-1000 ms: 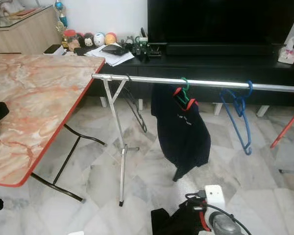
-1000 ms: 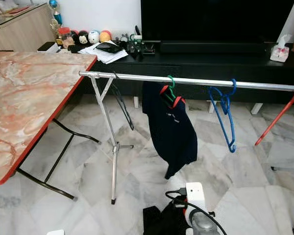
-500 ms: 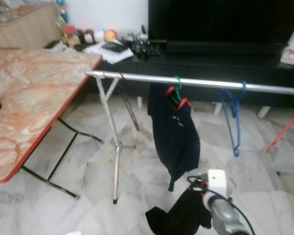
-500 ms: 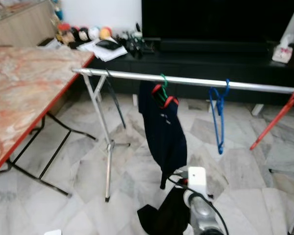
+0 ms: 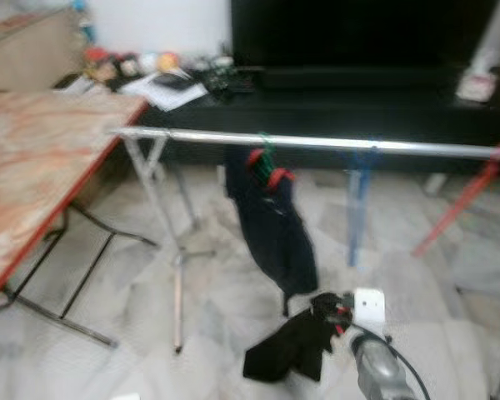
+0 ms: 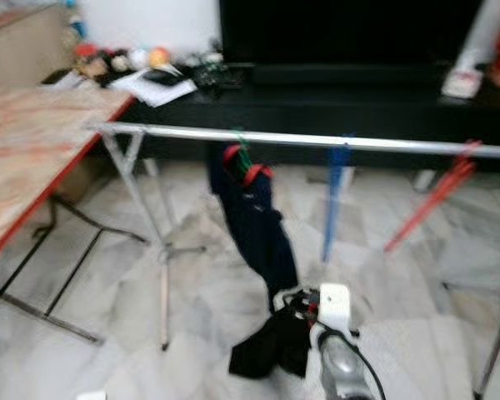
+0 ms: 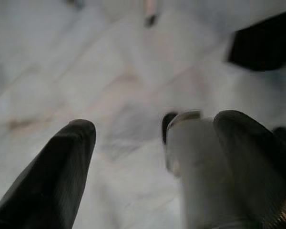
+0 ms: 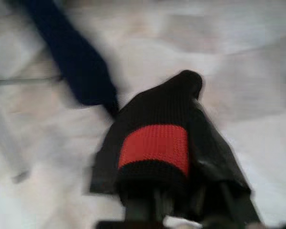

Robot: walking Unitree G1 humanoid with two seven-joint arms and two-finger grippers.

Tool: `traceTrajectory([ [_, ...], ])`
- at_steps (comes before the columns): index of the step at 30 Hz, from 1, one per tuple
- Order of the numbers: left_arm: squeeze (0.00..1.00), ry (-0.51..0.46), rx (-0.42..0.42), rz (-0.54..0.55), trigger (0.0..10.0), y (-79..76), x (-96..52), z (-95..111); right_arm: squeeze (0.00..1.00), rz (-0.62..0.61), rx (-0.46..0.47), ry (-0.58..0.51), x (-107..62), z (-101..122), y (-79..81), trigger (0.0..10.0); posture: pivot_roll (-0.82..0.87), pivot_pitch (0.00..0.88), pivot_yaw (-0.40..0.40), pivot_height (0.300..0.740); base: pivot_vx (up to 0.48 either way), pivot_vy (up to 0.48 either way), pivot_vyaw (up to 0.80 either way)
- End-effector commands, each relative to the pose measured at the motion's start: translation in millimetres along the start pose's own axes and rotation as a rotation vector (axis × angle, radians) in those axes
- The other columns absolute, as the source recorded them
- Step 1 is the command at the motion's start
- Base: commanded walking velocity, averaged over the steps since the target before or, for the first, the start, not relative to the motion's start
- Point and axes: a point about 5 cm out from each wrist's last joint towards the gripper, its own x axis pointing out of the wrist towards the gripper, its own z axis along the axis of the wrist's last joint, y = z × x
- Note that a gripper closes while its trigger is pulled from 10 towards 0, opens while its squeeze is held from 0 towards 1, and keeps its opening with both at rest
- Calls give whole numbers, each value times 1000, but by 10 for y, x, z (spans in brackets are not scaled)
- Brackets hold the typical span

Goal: Hang hanger

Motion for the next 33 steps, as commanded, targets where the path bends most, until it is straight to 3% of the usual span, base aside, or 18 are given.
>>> traceTrajectory([
  [1,0,9,18,22,10000,100,-9,-39,0,24,26,-45,36,101,117,10000,-171,0,31,740,0,-307,0],
  [6,0,9,17,21,10000,100,-14,-50,0,6,55,-16,34,62,131,10000,-167,0,31,740,0,-314,-109],
  [19,0,10,20,20,10000,102,-19,-63,0,5,57,5,-2,-24,158,10000,-169,0,32,740,0,-316,-751],
  [33,0,1,9,32,10000,93,-12,-36,0,42,31,5,29,31,198,10000,-170,0,26,740,0,-316,0],
])
